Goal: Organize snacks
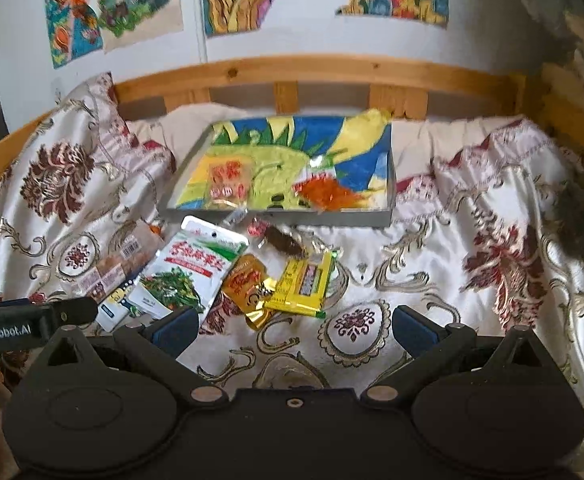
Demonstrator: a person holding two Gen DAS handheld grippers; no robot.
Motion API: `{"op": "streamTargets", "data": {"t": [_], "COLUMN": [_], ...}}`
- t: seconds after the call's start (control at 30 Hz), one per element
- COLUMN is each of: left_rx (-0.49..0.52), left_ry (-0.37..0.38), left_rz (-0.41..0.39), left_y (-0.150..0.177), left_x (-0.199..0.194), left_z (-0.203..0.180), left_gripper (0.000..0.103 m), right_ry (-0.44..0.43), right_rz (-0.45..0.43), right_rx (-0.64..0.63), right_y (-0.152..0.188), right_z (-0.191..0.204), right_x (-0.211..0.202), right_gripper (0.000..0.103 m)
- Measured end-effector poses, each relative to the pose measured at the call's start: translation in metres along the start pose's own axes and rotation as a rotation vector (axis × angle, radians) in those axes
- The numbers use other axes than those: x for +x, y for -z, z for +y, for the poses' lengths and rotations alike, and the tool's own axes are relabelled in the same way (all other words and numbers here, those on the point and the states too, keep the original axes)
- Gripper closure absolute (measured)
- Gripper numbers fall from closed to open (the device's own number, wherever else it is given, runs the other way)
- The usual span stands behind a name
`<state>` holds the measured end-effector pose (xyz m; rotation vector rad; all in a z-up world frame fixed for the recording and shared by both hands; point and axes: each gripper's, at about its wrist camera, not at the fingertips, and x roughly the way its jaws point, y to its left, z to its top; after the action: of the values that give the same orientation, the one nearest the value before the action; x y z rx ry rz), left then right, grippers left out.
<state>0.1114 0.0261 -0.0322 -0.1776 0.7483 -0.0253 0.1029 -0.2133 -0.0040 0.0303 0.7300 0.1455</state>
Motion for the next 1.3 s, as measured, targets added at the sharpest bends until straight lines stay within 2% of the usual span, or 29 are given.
{"op": "streamTargets", "data": {"t": [0.13, 0.4, 0.77, 1.07, 1.3], "left_rx": [0.044, 0.127, 0.225, 0.253, 0.269], "left_ry": [-0.026, -0.035, -0.015, 0.007, 0.035], "left_rz": [0.025, 0.105, 0.113, 0.125, 0.169], "left_y": [-0.009, -0.025, -0.047, -0.056, -0.057], "left_x": [0.017, 0.052, 0.104, 0.133, 0.153], "left_z": [-0.004, -0.014, -0.027, -0.032, -0.031], "left_gripper": [0.001, 0.000, 0.001, 0.000, 0.001], "right_ry": [-0.003, 0.007, 0.039, 0.047, 0.029], "right_rz": [0.055, 0.098, 0.093, 0.079, 0.067], "right_rx": [0.014, -0.026, -0.119, -0.137, -0.163], "right_y": [-0.007, -0.021, -0.030, -0.033, -0.031], "right_z": [-0.006, -0.010, -0.010, -0.007, -0.002], "right_x": [0.021, 0.056, 0.095, 0.118, 0.140], "right_gripper": [0.001, 0.001, 0.001, 0.001, 0.001]}}
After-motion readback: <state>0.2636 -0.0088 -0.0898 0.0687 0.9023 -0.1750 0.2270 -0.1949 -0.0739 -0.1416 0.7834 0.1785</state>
